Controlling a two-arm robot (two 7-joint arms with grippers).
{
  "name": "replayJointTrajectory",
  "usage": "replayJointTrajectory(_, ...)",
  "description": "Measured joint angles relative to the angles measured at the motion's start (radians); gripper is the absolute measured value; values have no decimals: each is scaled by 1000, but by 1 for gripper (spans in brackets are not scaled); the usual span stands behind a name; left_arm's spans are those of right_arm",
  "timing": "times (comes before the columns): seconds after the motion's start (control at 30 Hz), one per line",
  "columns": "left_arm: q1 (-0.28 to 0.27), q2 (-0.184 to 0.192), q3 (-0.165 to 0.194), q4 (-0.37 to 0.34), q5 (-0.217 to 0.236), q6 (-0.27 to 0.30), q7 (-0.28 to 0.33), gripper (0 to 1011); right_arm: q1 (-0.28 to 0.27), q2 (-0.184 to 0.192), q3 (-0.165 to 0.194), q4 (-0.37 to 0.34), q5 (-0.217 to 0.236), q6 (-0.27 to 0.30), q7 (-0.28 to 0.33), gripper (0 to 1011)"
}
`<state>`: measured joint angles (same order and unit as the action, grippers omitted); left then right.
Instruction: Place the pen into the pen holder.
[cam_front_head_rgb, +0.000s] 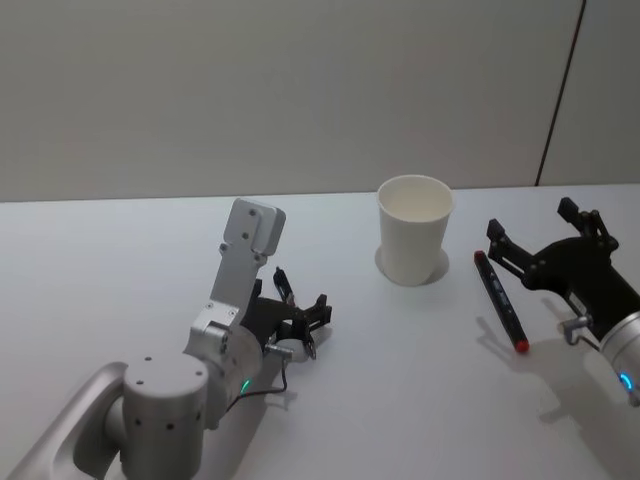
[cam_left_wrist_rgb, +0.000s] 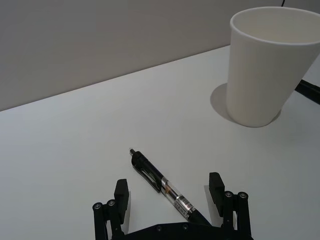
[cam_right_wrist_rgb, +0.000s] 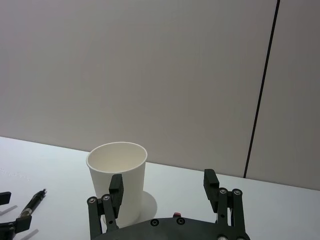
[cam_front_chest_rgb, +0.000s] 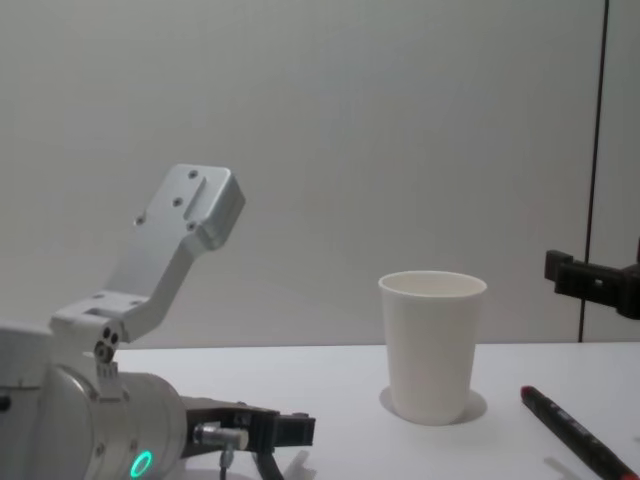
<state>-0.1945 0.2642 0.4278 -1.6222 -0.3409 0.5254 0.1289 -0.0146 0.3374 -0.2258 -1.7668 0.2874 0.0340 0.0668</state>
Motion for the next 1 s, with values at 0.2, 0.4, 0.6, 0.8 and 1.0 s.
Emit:
replayJointTrajectory(0.2,-8,-11,-3,8,-1,25,10,1001,0,0,0,0,0,0,0,1008)
replayJointTrajectory(0.4,-13,-23,-6,14,-8,52,23,1001,0,0,0,0,0,0,0,1008)
replayJointTrajectory(0.6,-12,-33,-7,15,-19,74,35,1001,0,0,0,0,0,0,0,1009)
replayJointTrajectory(0.8,-10,-41,-8,14,-25,90,45,1001,0,0,0,0,0,0,0,1009)
replayJointTrajectory(1.0,-8,-47,-10,11,-28,104,56,1001,0,0,0,0,0,0,0,1009)
